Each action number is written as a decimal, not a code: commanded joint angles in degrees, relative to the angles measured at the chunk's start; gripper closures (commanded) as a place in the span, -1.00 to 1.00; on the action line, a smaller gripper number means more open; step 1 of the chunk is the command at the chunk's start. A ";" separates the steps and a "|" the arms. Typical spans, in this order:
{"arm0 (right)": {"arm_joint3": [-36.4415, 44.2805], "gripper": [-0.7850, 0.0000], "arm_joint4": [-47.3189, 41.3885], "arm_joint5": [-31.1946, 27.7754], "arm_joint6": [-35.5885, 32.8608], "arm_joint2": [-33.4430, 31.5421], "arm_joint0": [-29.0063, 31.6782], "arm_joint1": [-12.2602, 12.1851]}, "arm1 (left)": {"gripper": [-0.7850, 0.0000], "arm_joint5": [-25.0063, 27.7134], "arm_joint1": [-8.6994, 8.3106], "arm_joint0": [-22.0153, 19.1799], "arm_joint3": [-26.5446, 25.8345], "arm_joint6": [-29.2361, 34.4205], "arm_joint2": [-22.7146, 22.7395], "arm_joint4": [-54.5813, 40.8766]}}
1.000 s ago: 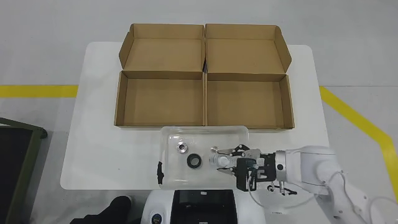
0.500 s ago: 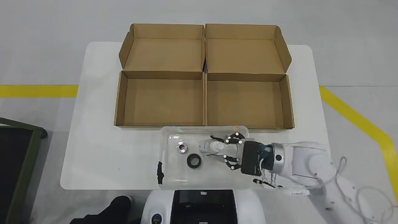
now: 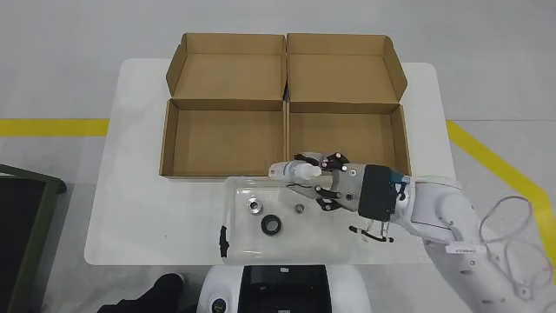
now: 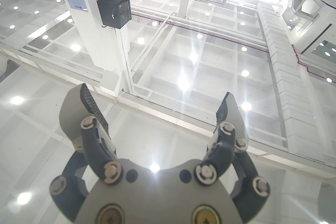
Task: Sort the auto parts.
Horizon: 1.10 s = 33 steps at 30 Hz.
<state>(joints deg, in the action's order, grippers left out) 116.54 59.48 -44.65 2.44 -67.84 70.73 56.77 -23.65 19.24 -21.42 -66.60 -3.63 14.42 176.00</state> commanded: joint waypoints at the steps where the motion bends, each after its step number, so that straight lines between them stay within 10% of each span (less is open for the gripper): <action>1: 0.13 1.00 -0.68 0.27 0.29 -0.34 -0.85 0.10 | -1.00 0.00 0.00 0.00 0.00 0.00 0.00 0.00; 33: -0.38 1.00 -6.26 1.80 2.57 -7.45 -6.95 0.96 | -1.00 0.00 0.00 0.00 0.00 0.00 0.00 0.00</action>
<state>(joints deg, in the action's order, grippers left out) 116.11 53.07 -42.72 5.14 -75.39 63.83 57.70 -23.65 19.24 -21.42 -66.60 -3.63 14.42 176.00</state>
